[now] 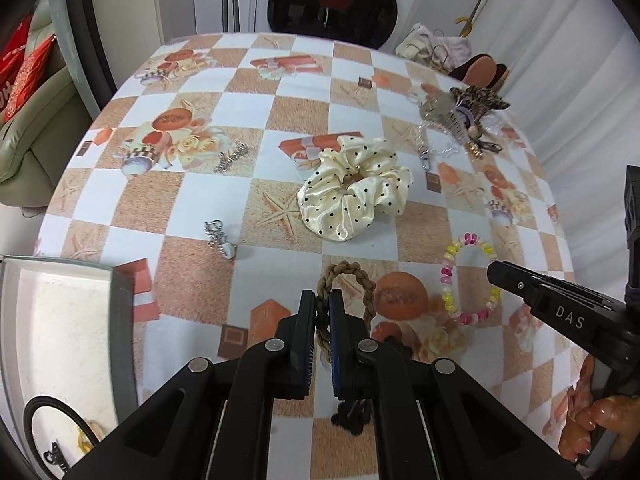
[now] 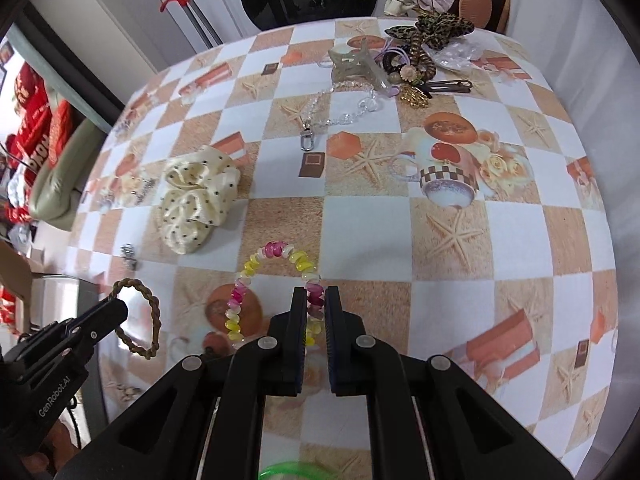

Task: Organize jewelry
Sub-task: 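Grasp the braided brown bracelet with the left gripper while the right grasps the beaded bracelet, then carry both bracelets over the white tray while the right gripper releases the beaded bracelet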

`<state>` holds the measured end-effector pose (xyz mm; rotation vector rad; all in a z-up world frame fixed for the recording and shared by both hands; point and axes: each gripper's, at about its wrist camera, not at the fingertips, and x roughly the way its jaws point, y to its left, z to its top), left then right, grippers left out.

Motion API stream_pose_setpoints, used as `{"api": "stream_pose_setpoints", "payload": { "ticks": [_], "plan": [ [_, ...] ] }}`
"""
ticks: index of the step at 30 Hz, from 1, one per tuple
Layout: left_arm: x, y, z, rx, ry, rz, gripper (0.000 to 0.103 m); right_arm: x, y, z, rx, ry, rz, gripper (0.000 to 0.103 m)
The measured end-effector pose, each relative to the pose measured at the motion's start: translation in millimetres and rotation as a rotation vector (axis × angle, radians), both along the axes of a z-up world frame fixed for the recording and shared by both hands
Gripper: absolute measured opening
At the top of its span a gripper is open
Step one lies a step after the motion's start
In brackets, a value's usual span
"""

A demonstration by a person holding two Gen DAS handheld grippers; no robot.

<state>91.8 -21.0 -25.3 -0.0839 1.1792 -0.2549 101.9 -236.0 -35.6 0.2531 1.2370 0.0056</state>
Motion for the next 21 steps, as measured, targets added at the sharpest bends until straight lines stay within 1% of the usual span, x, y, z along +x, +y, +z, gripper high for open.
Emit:
{"api": "stream_pose_setpoints", "payload": {
  "ticks": [5, 10, 15, 21],
  "plan": [
    [-14, 14, 14, -0.015, -0.019, 0.013, 0.011, -12, 6, 14, 0.028, -0.014, -0.006, 0.009],
    [-29, 36, 26, -0.029, -0.038, 0.046, 0.011, -22, 22, 30, 0.048, -0.034, 0.013, 0.009],
    [-44, 64, 32, -0.036, -0.041, 0.096, 0.011, -31, 48, 43, 0.082, -0.046, 0.049, 0.009],
    [-65, 113, 40, -0.027, -0.057, 0.183, 0.011, -35, 91, 59, 0.127, -0.057, 0.116, 0.009]
  ]
}}
